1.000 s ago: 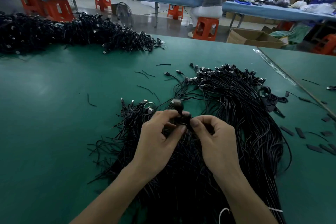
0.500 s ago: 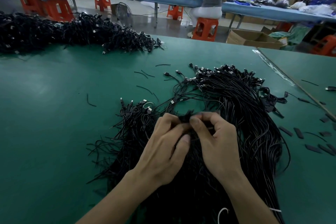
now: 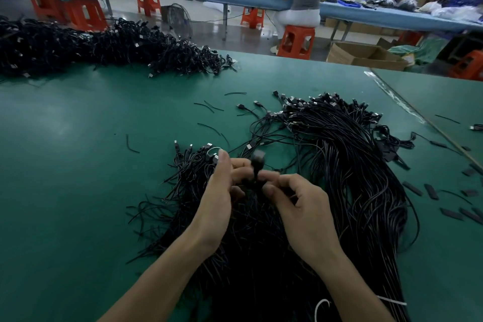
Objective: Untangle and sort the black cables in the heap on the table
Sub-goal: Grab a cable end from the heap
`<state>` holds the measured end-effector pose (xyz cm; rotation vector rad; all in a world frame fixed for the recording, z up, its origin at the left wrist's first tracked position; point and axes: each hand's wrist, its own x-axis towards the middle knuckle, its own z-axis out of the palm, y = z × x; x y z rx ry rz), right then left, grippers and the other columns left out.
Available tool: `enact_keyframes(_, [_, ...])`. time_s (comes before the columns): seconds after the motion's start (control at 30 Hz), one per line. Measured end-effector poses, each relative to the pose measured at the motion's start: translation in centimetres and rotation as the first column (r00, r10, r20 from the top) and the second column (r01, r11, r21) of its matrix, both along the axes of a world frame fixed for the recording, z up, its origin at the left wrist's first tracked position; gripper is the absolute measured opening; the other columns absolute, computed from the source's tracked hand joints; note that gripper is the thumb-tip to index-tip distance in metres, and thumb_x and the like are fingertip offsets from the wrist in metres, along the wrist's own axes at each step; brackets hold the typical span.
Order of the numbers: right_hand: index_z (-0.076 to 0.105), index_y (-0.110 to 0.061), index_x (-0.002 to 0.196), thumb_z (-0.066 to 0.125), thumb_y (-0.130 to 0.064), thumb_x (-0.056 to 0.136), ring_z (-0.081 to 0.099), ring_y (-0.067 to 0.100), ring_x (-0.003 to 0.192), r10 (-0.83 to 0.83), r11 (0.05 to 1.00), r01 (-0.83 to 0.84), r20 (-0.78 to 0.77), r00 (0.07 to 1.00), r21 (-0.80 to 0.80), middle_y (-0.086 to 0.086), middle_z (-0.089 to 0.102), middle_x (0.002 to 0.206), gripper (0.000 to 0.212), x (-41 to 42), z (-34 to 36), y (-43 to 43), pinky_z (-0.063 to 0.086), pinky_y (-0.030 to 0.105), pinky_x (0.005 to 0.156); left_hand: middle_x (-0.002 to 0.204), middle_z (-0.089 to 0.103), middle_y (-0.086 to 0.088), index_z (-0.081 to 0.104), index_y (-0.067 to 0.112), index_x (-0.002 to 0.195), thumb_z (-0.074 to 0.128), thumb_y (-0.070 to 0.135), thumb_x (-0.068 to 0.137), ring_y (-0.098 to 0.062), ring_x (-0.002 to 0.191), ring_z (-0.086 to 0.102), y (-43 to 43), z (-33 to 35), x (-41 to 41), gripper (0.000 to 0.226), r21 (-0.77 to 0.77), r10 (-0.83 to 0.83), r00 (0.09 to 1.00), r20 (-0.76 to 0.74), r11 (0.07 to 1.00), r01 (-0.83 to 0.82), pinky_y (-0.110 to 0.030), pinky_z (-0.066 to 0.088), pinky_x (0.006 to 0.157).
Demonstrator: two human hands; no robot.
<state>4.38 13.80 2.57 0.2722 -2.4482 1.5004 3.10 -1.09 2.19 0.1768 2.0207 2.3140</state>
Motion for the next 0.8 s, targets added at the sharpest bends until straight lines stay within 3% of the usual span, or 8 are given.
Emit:
enact_keyframes(0.1, [0.069, -0.031, 0.084, 0.068, -0.020, 0.092, 0.062, -0.001, 0.071, -0.076, 0.997, 0.076, 0.011, 0.997, -0.005, -0.014, 0.067, 0.075, 0.013, -0.5, 0.0, 0.5, 0.043, 0.009, 0.062, 0.093, 0.056, 0.004, 0.080, 0.023, 0.083, 0.056, 0.051, 0.095, 0.000, 0.085, 0.051, -0.2, 0.2, 0.3, 0.039, -0.057, -0.019, 0.989, -0.150, 0.998, 0.010, -0.015, 0.043, 0.072])
enact_keyframes(0.2, [0.070, -0.028, 0.084, 0.068, -0.021, 0.091, 0.065, 0.000, 0.080, -0.138, 0.989, 0.137, -0.021, 0.990, -0.060, -0.015, 0.069, 0.079, 0.010, -0.7, 0.3, 0.7, 0.045, 0.009, 0.067, 0.083, 0.048, 0.013, 0.077, 0.031, 0.081, 0.079, 0.031, 0.078, 0.003, 0.073, 0.046, -0.1, -0.1, 0.5, 0.003, -0.244, -0.019, 0.974, -0.227, 0.969, -0.038, -0.013, 0.041, 0.068])
enact_keyframes(0.33, [0.066, -0.035, 0.085, 0.068, -0.023, 0.091, 0.065, -0.001, 0.082, -0.136, 0.989, 0.128, -0.097, 0.986, -0.079, -0.016, 0.069, 0.081, 0.013, -0.3, 0.6, 0.3, 0.045, 0.006, 0.067, 0.058, 0.049, 0.013, 0.067, 0.026, 0.075, 0.081, 0.005, 0.079, -0.002, 0.052, 0.039, 0.6, -0.9, 0.6, 0.025, -0.281, -0.004, 0.965, -0.262, 0.957, -0.072, -0.014, 0.034, 0.053])
enact_keyframes(0.47, [0.063, -0.040, 0.086, 0.064, -0.031, 0.088, 0.065, -0.001, 0.086, -0.161, 0.982, 0.141, -0.174, 0.972, -0.124, -0.017, 0.068, 0.084, 0.009, -0.1, 0.6, 0.0, 0.046, 0.007, 0.071, 0.060, 0.065, 0.004, 0.077, 0.027, 0.086, 0.072, 0.008, 0.086, -0.011, 0.050, 0.051, 1.3, -1.0, 0.5, 0.020, -0.322, 0.066, 0.951, -0.303, 0.932, -0.168, -0.025, 0.044, 0.049])
enact_keyframes(0.57, [0.063, -0.039, 0.090, 0.063, -0.033, 0.087, 0.066, 0.000, 0.087, -0.143, 0.983, 0.107, -0.248, 0.958, -0.151, -0.017, 0.067, 0.087, 0.006, -0.1, 0.7, -0.2, 0.048, 0.009, 0.074, 0.078, 0.074, 0.000, 0.076, 0.028, 0.101, 0.050, 0.020, 0.092, -0.027, 0.071, 0.068, 1.7, -0.5, 0.9, 0.028, -0.238, -0.005, 0.987, -0.164, 0.971, -0.035, -0.039, 0.059, 0.064])
enact_keyframes(0.63, [0.067, -0.031, 0.091, 0.068, -0.026, 0.090, 0.067, 0.005, 0.084, -0.089, 0.985, 0.045, -0.259, 0.962, -0.169, -0.012, 0.067, 0.088, 0.006, -0.1, 0.4, -0.3, 0.051, 0.013, 0.072, 0.096, 0.075, -0.012, 0.075, 0.018, 0.106, 0.037, 0.034, 0.092, -0.031, 0.092, 0.069, 1.7, -0.2, 0.7, 0.044, 0.005, -0.115, 0.993, 0.009, 0.993, 0.115, -0.038, 0.059, 0.081])
enact_keyframes(0.7, [0.068, -0.028, 0.090, 0.066, -0.021, 0.088, 0.067, 0.011, 0.084, -0.021, 0.985, -0.019, -0.229, 0.973, -0.171, -0.011, 0.067, 0.087, 0.007, 0.0, 0.1, -0.4, 0.054, 0.021, 0.072, 0.103, 0.072, -0.019, 0.075, 0.009, 0.102, 0.036, 0.058, 0.091, -0.033, 0.097, 0.067, 1.5, 0.2, 0.4, 0.064, 0.244, -0.186, 0.969, 0.163, 0.959, 0.143, -0.046, 0.055, 0.090])
enact_keyframes(0.8, [0.067, -0.034, 0.090, 0.064, -0.026, 0.088, 0.065, 0.013, 0.089, 0.045, 0.997, -0.058, -0.217, 0.975, -0.051, -0.015, 0.065, 0.091, 0.008, 0.0, -0.1, -0.2, 0.053, 0.026, 0.077, 0.098, 0.075, -0.010, 0.078, 0.015, 0.093, 0.050, 0.066, 0.088, -0.026, 0.095, 0.069, 1.1, 0.1, 0.0, 0.058, 0.201, -0.177, 0.965, 0.192, 0.970, 0.137, -0.050, 0.055, 0.095])
